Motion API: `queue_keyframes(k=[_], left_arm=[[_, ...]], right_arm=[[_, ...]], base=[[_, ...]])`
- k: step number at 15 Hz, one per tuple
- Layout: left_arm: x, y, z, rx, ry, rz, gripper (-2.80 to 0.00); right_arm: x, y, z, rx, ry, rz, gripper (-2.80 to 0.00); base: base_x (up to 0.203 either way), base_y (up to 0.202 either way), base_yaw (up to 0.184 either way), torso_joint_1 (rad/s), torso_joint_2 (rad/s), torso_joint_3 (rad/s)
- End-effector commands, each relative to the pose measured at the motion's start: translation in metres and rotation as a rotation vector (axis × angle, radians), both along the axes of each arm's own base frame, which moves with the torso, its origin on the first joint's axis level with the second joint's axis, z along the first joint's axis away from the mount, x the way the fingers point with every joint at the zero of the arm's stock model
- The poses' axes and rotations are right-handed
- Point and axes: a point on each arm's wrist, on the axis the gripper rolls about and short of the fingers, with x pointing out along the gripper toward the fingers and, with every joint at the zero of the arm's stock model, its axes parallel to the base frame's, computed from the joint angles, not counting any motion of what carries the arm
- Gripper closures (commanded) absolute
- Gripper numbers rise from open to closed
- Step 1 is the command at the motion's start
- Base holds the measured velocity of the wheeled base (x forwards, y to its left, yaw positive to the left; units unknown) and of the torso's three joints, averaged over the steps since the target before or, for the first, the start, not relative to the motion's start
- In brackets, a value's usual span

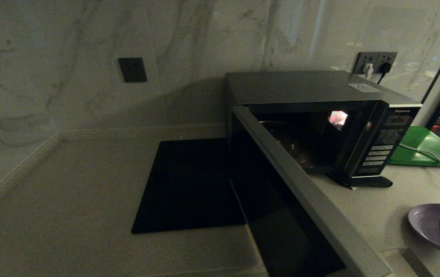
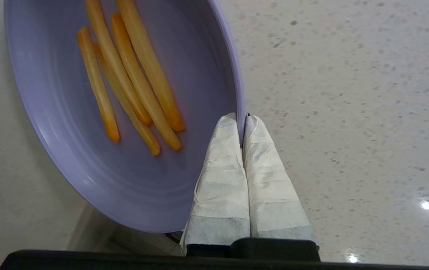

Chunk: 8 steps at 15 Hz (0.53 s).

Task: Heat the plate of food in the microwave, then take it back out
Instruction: Put the plate in the microwave oven

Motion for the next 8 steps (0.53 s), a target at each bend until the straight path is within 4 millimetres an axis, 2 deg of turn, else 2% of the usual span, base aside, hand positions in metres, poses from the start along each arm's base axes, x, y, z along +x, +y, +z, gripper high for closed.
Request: queue_keyframes(k=[1,8], left_arm=[[0.0,0.0,0.0,-0.001,-0.001,0.0,0.0],[0.0,0.0,0.0,-0.001,-0.001,0.0,0.0]], right_arm=[[-0.0011,0.0019,0.0033,0.002,-0.015,0.004,0.0],[-0.0042,0.0084,0.0066,0.062,-0.09,0.011,0.0]], base=[[0.0,0.0,0.0,0.0,0.0,0.0],[0.0,0.0,0.0,0.0,0.0,0.0]])
